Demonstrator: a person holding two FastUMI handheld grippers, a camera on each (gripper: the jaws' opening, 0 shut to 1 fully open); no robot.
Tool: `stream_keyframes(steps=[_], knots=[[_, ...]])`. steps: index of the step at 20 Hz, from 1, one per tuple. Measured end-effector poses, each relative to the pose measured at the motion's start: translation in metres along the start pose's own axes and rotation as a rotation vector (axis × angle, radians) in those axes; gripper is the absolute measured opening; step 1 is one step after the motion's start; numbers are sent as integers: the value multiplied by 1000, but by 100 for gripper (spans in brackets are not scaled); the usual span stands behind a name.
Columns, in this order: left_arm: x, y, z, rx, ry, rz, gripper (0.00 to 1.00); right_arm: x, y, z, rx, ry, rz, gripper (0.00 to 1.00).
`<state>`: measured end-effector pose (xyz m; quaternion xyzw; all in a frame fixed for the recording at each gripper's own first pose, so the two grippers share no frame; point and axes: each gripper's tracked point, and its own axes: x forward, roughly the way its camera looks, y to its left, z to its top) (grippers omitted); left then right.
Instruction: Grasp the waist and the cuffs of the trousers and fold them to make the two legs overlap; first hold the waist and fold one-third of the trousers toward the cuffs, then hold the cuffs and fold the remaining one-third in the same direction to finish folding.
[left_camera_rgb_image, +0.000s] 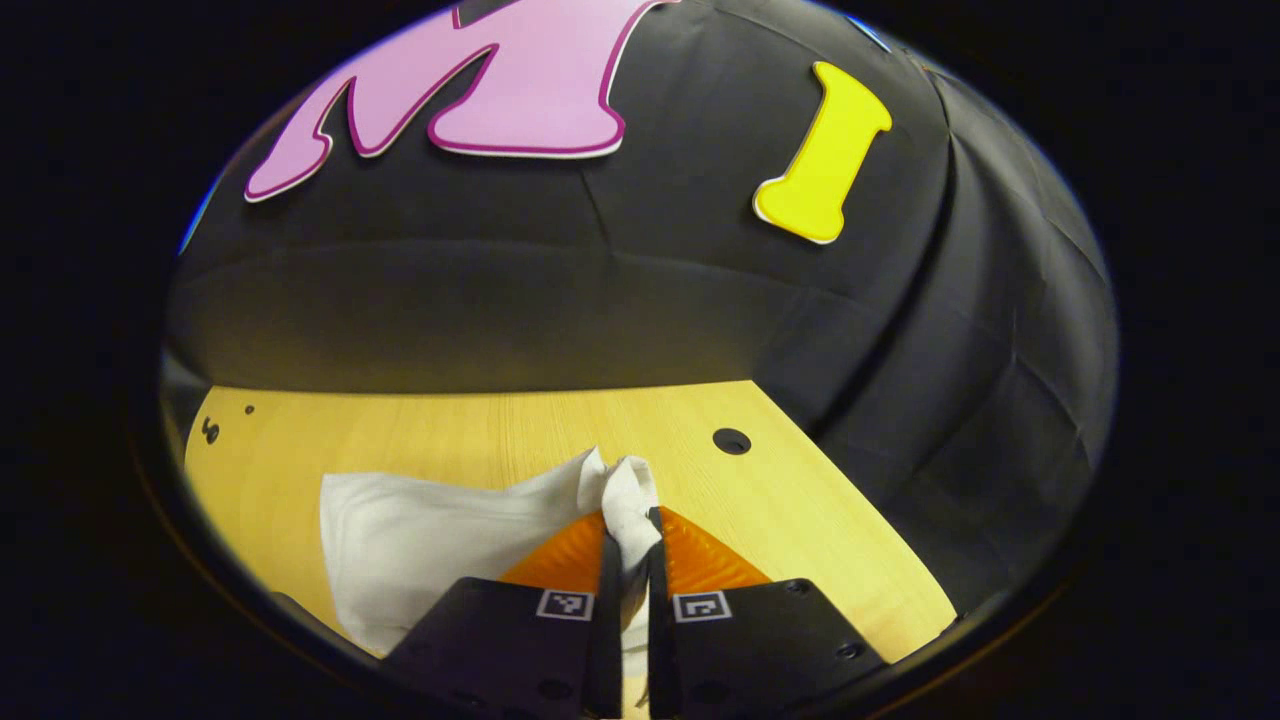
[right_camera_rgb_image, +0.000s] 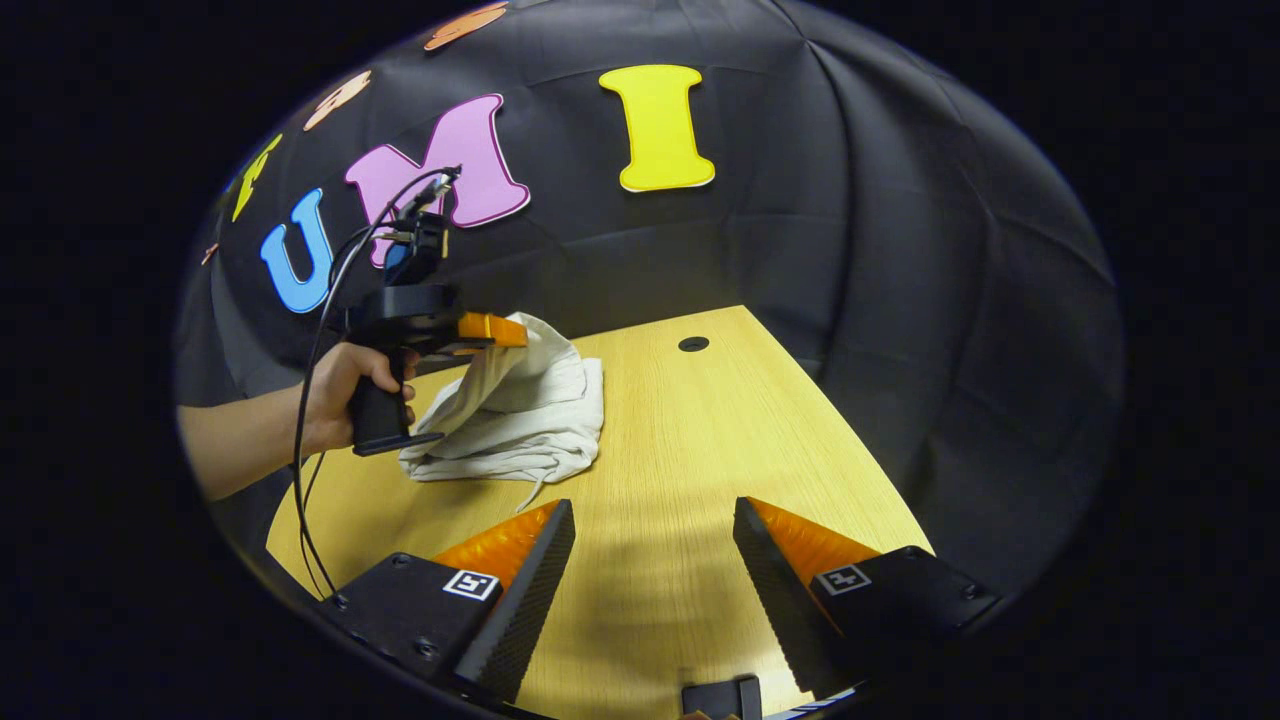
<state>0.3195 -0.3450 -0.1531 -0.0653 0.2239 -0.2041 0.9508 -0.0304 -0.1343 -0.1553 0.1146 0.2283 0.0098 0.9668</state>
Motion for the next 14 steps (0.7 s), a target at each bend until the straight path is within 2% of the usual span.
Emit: stream_keyframes(steps=[1,2,4,6,9,10,14], knots=[[0,1,-2,4,2,3,10,0,0,0,1,-7,4,98],[-4,0,-2,9,-1,3,24,1,1,1,6,-11,8,98],[-14,-4,-2,26,-10,-2,34,0,1,1,20,-13,14,98],[-26,-5,3,41,-32,-9,67,-4,-1,1,35,-14,13,98],[-51,9,2,93,-47,40,97,-10,-3,8,38,-30,-2,98],[-63,12,3,105,-54,47,100,-13,-3,11,31,-36,-8,98],[-123,40,6,98,-101,82,99,-28,7,28,28,-70,-22,98]])
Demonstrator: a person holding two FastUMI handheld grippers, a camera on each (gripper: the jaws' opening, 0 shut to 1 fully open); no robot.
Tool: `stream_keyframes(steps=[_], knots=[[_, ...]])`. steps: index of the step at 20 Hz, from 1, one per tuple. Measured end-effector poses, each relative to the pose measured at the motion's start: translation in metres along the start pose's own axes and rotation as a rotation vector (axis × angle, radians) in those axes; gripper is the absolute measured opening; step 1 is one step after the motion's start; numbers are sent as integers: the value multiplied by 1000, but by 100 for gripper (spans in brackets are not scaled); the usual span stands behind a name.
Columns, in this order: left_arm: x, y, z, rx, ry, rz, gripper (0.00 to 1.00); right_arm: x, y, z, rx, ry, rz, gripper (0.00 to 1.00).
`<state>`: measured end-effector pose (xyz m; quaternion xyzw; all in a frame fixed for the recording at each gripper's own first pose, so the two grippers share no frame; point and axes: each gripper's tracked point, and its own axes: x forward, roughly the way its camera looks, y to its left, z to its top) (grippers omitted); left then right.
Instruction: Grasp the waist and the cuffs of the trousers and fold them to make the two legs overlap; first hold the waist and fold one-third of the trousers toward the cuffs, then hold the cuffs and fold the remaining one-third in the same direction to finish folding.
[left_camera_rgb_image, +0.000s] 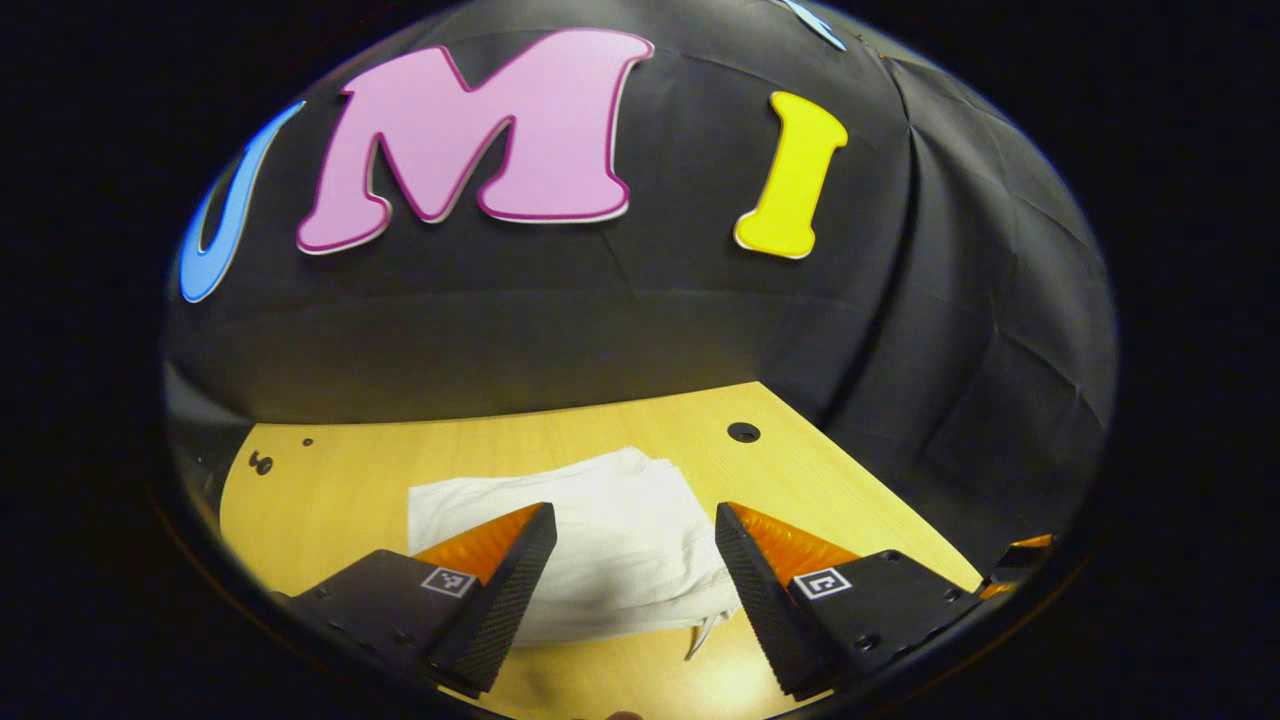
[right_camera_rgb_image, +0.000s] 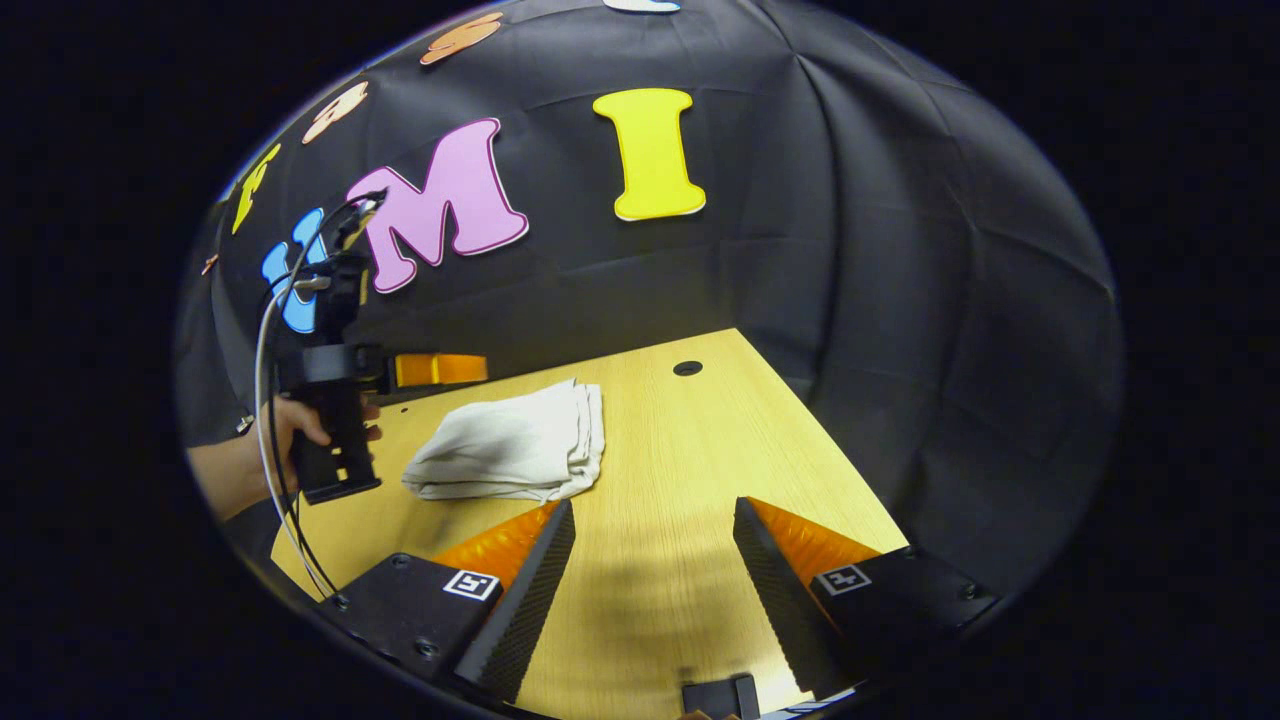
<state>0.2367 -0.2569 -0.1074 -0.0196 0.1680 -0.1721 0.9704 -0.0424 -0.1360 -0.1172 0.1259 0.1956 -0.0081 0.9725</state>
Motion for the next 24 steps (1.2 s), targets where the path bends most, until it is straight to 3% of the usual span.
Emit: stream_keyframes(steps=[6,12,18,20,24], knots=[[-121,63,6,-7,-111,90,99,-32,33,25,-29,-66,-4,98],[-234,113,-30,14,-149,147,99,-74,57,39,-49,-137,-43,98],[-321,134,-59,26,-170,168,99,-127,101,34,-125,-197,-77,98],[-341,143,-65,34,-191,187,98,-142,118,38,-93,-236,-96,98],[-362,151,-87,73,-168,157,98,-150,168,27,-54,-248,-62,98]])
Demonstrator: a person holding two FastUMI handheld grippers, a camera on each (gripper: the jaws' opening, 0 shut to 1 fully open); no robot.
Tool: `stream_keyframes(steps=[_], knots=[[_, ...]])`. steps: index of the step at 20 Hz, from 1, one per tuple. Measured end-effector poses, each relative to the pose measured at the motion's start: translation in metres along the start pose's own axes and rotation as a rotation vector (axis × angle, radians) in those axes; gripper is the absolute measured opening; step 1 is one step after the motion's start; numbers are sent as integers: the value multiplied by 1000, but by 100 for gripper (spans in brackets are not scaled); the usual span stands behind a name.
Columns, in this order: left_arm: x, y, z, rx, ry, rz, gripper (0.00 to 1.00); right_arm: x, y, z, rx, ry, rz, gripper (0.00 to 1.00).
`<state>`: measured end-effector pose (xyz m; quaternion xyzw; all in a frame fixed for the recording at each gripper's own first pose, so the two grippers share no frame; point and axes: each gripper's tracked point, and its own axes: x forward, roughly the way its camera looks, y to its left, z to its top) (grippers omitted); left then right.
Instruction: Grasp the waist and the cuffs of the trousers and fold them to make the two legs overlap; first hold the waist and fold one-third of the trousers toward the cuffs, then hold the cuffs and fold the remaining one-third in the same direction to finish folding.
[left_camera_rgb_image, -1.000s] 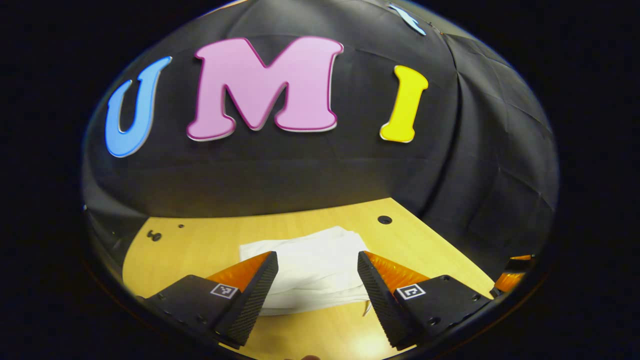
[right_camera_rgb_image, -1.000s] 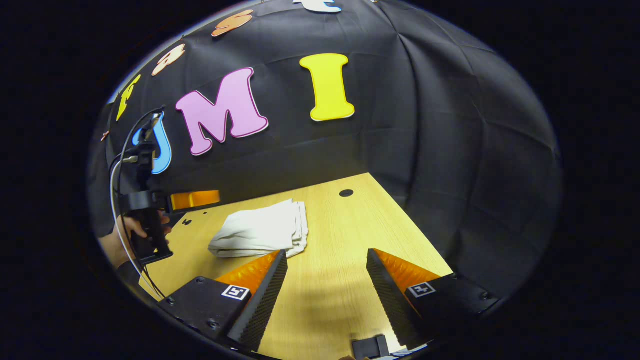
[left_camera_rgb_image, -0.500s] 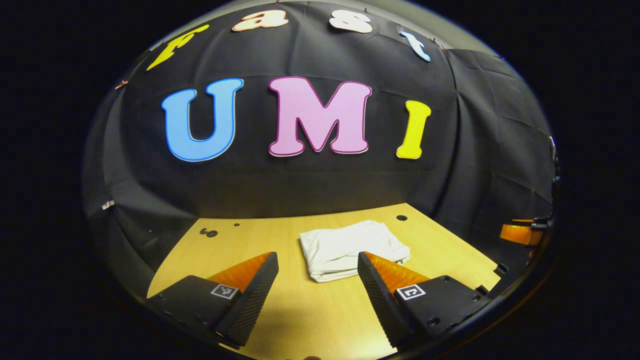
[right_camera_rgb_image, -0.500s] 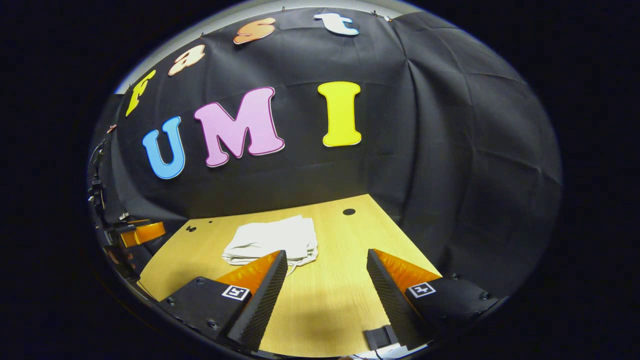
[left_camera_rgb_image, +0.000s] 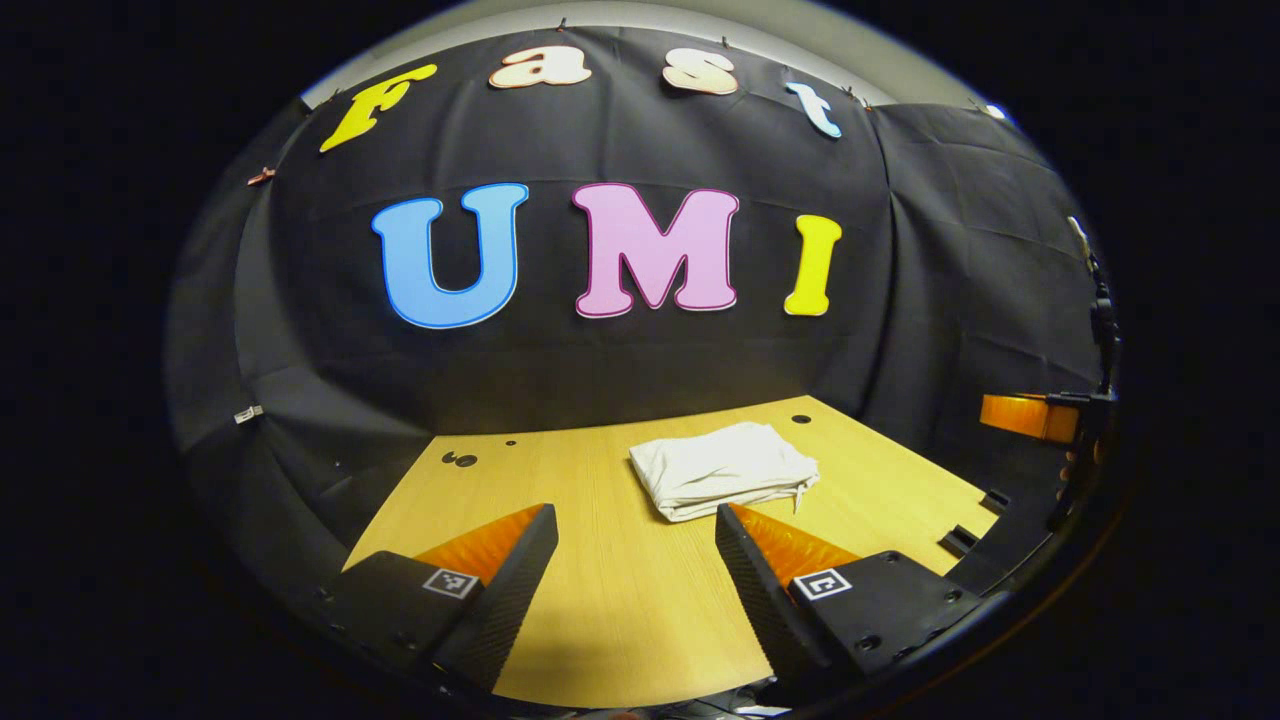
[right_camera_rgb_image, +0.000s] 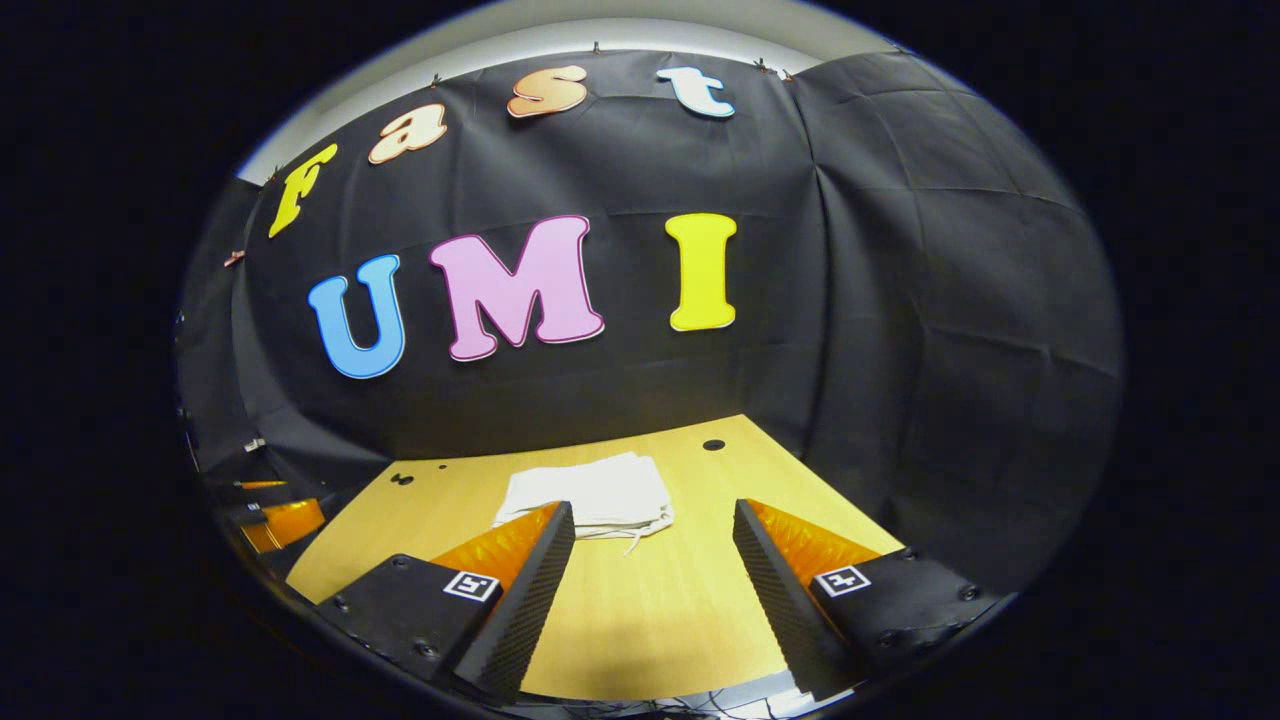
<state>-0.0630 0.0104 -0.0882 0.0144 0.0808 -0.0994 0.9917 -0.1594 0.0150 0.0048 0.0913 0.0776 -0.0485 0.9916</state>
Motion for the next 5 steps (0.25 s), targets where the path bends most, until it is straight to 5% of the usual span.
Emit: stream_keyframes(steps=[5], knots=[[-16,28,-2,-53,-31,83,97,1,44,3,-53,-12,84,98]])
